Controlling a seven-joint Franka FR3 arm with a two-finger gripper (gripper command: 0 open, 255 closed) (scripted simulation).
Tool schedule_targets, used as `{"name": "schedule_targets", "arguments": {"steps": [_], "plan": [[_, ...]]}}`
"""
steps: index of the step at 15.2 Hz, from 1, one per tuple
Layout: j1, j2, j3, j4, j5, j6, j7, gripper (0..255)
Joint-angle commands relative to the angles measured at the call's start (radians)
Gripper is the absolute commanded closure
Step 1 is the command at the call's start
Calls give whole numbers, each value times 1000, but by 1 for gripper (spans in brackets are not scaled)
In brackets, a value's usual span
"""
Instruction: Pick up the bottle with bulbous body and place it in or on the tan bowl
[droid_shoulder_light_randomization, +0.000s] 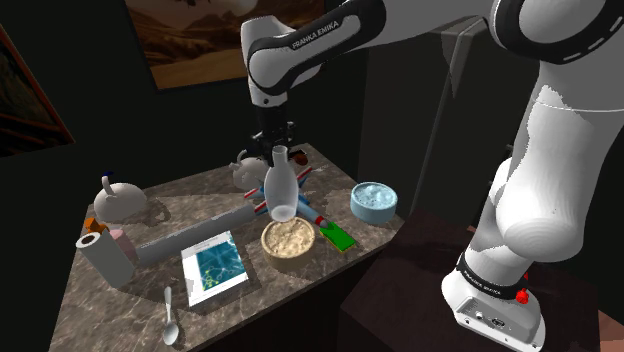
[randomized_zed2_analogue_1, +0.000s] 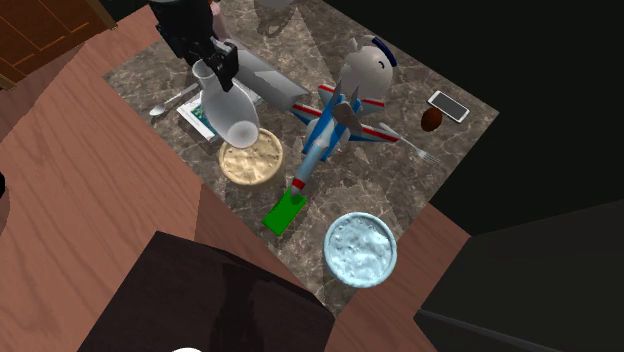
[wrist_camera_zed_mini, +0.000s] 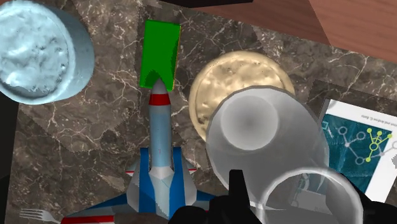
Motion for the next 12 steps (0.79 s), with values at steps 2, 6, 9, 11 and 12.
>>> {"name": "schedule_targets", "arguments": {"steps": [2,6,9,11,12], "plan": [[-1,10,-1,-29,0,40,-2,255],[-1,28,-1,-61,-1,90,-1,255],[0,43,-1,-84,-2,128,-1,255],[0,54,-1,-97,-2,153,-1,255],[0,60,-1,-104,-2,165,-1,255]]}}
